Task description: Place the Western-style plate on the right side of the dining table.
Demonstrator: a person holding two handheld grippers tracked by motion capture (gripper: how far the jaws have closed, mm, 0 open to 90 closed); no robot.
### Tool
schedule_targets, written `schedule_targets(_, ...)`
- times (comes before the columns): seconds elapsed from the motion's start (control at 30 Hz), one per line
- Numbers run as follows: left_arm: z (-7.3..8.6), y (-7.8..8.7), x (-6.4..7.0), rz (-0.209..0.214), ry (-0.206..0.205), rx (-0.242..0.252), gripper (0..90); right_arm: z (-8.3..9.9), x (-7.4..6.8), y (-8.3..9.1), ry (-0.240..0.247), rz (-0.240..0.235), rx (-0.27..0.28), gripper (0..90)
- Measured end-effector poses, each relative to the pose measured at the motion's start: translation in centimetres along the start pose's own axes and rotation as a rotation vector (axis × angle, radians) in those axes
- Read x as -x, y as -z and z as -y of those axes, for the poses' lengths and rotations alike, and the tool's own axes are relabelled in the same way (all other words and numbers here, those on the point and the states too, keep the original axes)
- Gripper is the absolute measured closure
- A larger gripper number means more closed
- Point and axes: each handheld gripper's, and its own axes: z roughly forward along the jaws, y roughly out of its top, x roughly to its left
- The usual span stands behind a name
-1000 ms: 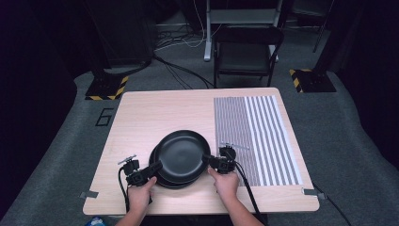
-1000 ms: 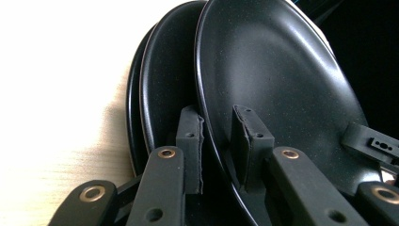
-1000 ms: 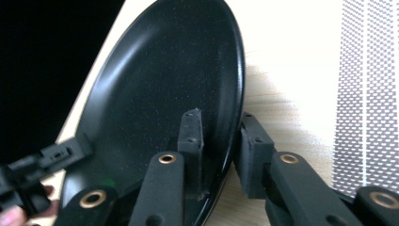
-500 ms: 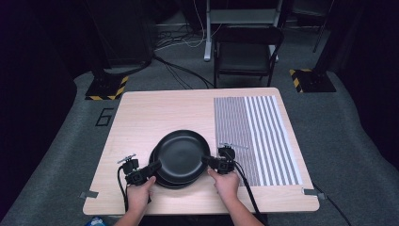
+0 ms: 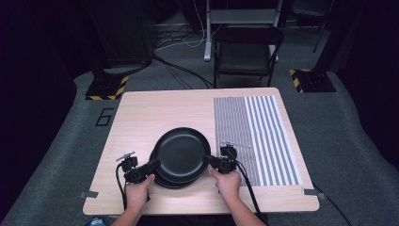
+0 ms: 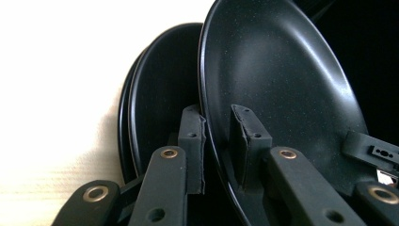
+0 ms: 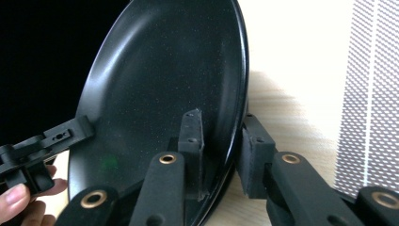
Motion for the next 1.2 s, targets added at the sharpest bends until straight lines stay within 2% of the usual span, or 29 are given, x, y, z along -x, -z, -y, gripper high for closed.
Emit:
schedule_targets(0.13,-0.5,0.5,-0.1,0.002,-0.002,0.018,75.7,-0.3,-0.6,0.1,0.015,-0.013,0.0,74.8)
schedule_targets(0.17,-0.6,0.6,0.0,0.005,0.007,0.024,75.8,-0.4,-0.8,0.1,0.012,-0.019,-0.001,74.8)
schedule_targets(0.6,-2.2,1.6,0.6,0.024,0.005,0.061,75.9,-1.8,-2.0,0.9,0.008,-0.067,0.017,76.8)
schedule_targets(0.8,-2.8,1.7,1.2,0.032,-0.017,0.067,76.1,-2.3,-2.1,1.4,0.001,-0.077,0.025,76.8)
schedule_targets(1.2,-3.8,1.7,2.1,0.041,-0.019,0.083,76.6,-3.2,-2.2,2.0,-0.014,-0.095,0.025,76.7)
